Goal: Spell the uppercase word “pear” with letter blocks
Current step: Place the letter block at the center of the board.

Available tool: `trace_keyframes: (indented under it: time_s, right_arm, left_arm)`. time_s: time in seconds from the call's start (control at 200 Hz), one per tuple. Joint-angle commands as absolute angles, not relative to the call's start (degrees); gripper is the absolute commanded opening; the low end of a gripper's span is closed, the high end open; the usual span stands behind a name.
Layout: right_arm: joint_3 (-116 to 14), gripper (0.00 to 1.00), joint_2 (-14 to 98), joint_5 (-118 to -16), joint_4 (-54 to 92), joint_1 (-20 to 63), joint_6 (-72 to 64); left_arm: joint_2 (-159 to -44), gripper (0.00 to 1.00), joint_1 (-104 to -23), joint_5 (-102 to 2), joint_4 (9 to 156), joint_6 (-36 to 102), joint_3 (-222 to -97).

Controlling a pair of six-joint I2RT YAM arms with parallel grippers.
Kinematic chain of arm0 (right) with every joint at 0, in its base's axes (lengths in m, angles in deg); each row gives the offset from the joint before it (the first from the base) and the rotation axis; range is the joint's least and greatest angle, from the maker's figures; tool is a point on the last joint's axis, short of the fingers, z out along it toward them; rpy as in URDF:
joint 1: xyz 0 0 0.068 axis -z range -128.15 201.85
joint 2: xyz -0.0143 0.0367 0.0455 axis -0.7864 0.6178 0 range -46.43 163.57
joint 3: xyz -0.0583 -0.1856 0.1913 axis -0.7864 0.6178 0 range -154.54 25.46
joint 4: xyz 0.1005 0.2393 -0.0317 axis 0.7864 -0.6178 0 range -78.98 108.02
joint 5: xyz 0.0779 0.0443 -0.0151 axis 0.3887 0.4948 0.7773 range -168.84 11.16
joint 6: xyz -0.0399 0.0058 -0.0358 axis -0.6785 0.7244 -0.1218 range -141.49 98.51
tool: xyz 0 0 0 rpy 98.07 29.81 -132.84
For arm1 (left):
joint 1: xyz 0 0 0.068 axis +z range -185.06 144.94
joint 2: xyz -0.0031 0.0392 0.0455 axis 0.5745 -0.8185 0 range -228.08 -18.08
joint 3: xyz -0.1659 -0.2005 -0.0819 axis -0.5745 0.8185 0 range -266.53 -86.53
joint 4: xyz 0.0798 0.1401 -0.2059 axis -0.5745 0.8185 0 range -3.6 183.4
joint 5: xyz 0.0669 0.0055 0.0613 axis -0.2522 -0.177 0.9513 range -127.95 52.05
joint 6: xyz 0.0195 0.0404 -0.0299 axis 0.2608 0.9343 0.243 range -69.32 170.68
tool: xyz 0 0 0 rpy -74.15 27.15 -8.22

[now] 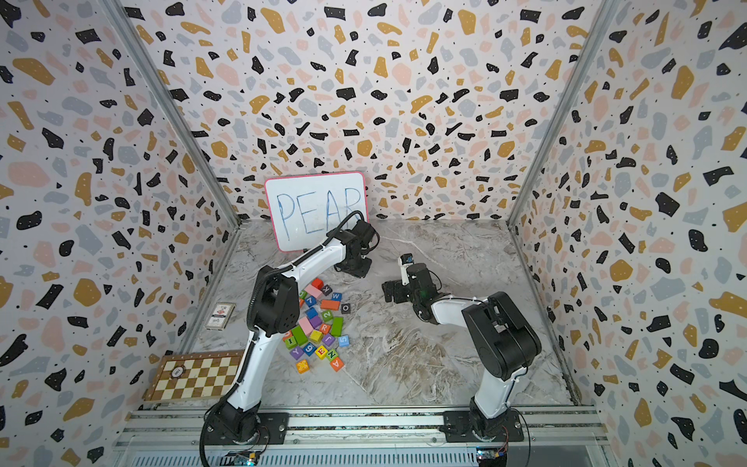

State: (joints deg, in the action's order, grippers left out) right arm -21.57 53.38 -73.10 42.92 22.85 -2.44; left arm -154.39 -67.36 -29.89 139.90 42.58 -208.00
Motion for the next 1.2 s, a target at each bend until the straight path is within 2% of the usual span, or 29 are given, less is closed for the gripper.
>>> trace_keyframes:
  time_s: [0.0,0.546,0.776,0.976,1.191]
  right_arm:
    - [-22.0,0.99,53.3,-72.1,44.2,22.9,-1.8]
    - [-22.0,0.98,54.4,-70.9,44.4,22.9,-1.4]
    - [-21.8,0.98,54.3,-70.8,44.4,22.8,-1.4]
    - [-21.7,0.97,54.5,-69.8,44.5,22.7,-1.2]
    - [-21.3,0.97,54.2,-69.8,44.7,22.6,-1.1]
  left_arm:
    - [-154.3,0.2,-67.0,-30.0,140.0,46.0,-206.8]
    - [-159.7,0.27,-67.1,-33.8,137.4,49.8,-209.2]
    - [-158.9,0.4,-67.1,-31.7,138.1,50.0,-208.2]
    - [-156.8,0.48,-67.0,-30.5,138.5,50.2,-206.8]
    - [-154.7,0.49,-66.9,-28.3,138.7,50.1,-204.8]
